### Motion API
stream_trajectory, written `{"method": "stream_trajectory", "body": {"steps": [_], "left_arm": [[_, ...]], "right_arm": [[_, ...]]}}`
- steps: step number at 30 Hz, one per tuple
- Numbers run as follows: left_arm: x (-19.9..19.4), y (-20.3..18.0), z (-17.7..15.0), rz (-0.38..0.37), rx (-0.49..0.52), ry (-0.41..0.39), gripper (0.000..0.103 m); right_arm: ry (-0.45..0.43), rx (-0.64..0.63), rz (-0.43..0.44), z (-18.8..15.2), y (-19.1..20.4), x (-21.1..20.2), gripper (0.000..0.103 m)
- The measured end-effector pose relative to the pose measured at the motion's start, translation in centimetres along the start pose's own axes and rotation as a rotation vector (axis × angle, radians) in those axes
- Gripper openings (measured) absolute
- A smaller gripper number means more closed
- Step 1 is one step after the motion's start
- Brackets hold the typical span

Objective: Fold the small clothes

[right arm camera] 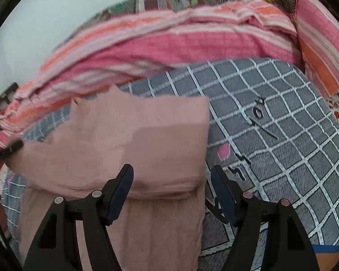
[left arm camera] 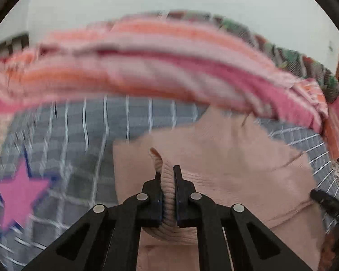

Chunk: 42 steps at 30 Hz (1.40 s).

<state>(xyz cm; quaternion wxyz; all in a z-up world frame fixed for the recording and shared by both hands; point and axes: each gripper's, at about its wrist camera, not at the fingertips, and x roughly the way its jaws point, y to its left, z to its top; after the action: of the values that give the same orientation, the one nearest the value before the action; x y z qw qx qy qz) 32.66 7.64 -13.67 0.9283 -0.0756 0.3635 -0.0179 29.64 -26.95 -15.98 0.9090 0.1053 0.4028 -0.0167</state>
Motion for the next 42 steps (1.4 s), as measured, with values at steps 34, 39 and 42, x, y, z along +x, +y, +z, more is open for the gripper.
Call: {"method": "stream_trajectory", "body": {"steps": [34, 39, 42], "left_arm": [[2.7, 2.8, -0.6, 0.016, -0.123, 0.074, 0.025], [2.2, 1.8, -1.3, 0.007, -0.08, 0.077, 0.055], [1.6, 0.7, -2.0, 0.06, -0.023, 0.064, 0.062]], "right_arm": [[0.037, -0.03, -0.031, 0.3, 0.8, 1.4, 0.07], [0.043, -0.035, -0.043, 0.2, 0.9, 1.6, 0.07], [0.04, -0.043, -0.054, 0.3, 1.1, 1.6, 0.07]]}}
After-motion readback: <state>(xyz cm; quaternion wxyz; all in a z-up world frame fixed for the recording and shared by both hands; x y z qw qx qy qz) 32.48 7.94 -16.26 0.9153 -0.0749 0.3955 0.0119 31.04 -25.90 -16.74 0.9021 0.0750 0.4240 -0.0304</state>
